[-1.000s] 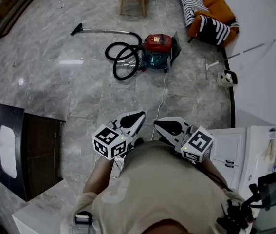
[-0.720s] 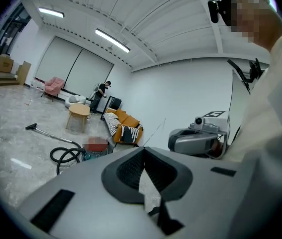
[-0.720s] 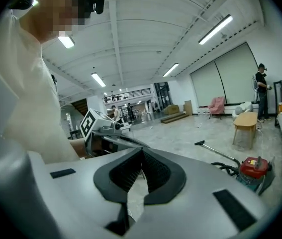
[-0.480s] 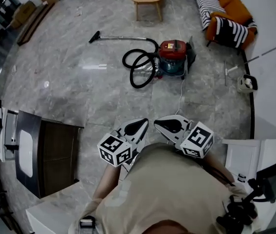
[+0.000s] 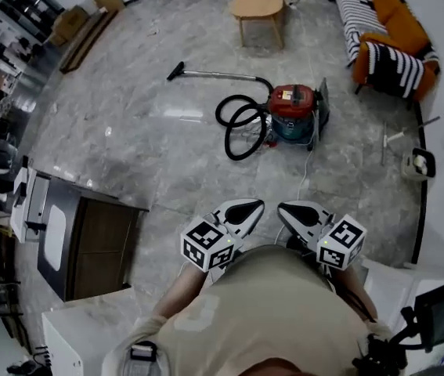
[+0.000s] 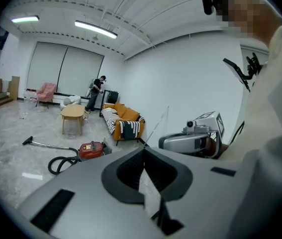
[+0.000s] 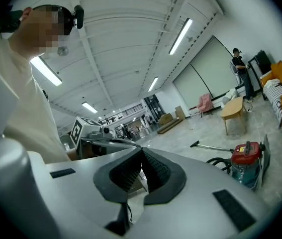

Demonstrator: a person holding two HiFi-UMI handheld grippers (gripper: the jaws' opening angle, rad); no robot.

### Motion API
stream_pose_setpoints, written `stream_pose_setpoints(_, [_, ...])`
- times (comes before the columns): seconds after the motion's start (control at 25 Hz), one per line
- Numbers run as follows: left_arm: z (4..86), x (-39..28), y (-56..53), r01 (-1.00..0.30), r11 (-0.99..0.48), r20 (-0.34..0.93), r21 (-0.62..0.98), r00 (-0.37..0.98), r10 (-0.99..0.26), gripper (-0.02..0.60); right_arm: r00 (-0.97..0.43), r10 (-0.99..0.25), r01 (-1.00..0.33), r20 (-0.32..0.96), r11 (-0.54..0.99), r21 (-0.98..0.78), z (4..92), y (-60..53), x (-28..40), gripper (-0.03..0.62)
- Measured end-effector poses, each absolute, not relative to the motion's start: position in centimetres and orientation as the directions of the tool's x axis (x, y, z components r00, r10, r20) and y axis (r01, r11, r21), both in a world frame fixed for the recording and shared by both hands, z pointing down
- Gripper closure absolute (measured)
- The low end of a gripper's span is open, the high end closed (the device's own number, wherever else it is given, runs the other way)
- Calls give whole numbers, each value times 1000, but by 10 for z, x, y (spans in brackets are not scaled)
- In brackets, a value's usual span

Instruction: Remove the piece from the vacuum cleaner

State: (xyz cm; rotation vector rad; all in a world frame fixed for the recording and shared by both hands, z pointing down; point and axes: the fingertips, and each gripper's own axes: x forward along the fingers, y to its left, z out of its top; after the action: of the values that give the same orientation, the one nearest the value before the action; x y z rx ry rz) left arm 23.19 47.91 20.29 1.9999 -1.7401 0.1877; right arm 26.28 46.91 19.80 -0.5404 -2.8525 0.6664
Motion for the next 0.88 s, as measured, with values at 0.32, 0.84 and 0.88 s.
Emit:
stream_pose_setpoints(0.32, [191,212,451,-966,127,398,225,-27,-917,578,-814,580,487,16,698,-526,203,434,254,591])
stream_pose_setpoints(0.84, [199,148,472,-947,212,359,242,-115,-926,578,-707,702,608,85,665,-433,214,465,199,591])
stream_pose_setpoints(0.88, [199,141,469,-948,203,351,247,-108,-930,578,-720,688,591,93,678,-438,215,460,192,591])
